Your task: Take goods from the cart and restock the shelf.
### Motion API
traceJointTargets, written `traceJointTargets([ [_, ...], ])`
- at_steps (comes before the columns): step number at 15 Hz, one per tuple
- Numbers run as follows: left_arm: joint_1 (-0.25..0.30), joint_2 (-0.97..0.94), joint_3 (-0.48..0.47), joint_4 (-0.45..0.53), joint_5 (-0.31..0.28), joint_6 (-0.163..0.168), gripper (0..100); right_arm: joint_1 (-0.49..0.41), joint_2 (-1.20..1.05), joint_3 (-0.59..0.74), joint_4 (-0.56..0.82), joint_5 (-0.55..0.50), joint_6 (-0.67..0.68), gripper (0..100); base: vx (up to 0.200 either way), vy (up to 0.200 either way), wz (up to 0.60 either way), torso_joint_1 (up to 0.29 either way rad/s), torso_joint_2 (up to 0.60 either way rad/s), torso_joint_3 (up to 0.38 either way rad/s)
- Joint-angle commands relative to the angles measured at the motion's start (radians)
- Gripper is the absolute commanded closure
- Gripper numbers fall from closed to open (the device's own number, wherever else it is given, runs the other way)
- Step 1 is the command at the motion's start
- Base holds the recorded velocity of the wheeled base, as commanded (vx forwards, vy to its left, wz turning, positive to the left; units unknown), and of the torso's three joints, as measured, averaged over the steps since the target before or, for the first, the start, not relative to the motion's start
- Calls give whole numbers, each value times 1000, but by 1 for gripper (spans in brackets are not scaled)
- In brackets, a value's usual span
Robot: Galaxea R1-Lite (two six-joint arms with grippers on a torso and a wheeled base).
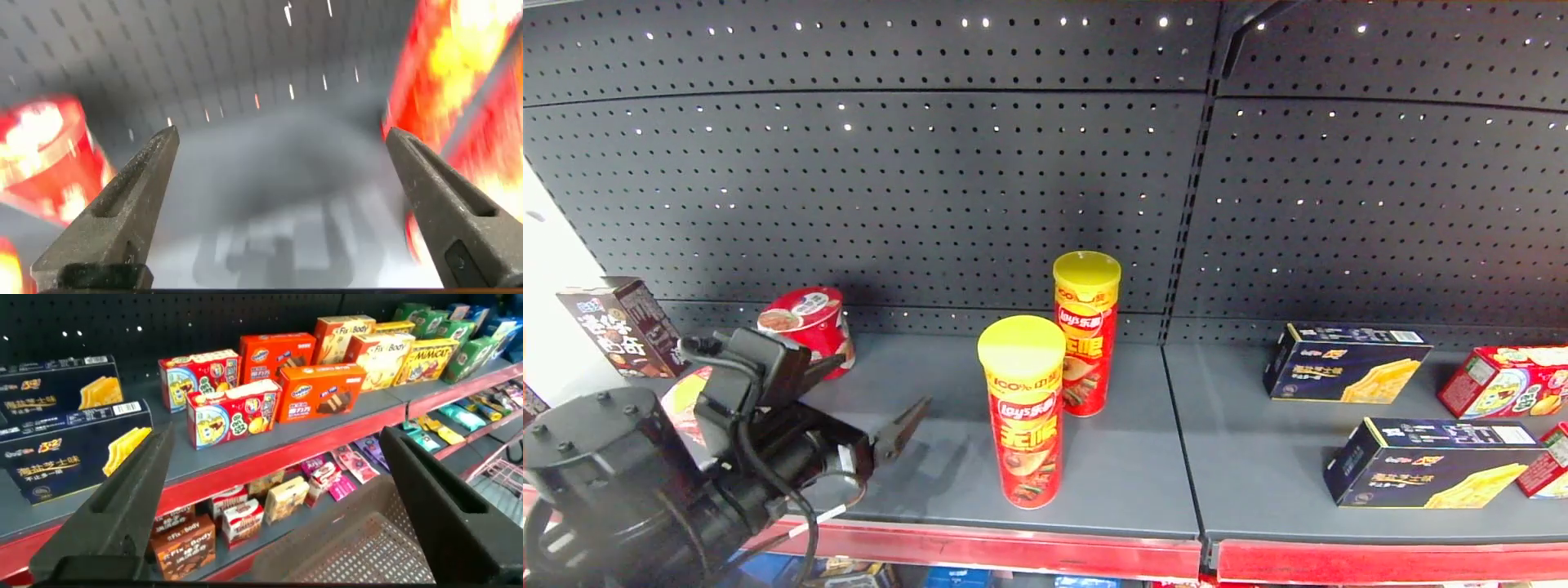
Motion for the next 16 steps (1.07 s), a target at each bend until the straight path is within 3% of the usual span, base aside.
traceJointTargets([
  [1,-35,-47,98,1,-8,18,0,3,-1,0,0,0,-1,0,0,0,0,0,0,0],
  [3,-99,-52,139,9,-6,38,0,5,4,0,-2,3,-1,0,0,0,0,0,0,0],
  [5,-125,-39,162,10,-8,57,0,6,21,-3,-11,6,-1,0,0,0,0,0,0,0],
  [9,-130,88,112,10,-3,77,0,8,30,-28,-13,4,1,0,0,0,0,0,0,0],
  [16,-130,226,-14,9,0,77,0,8,28,-39,-13,1,2,0,0,0,0,0,0,0],
])
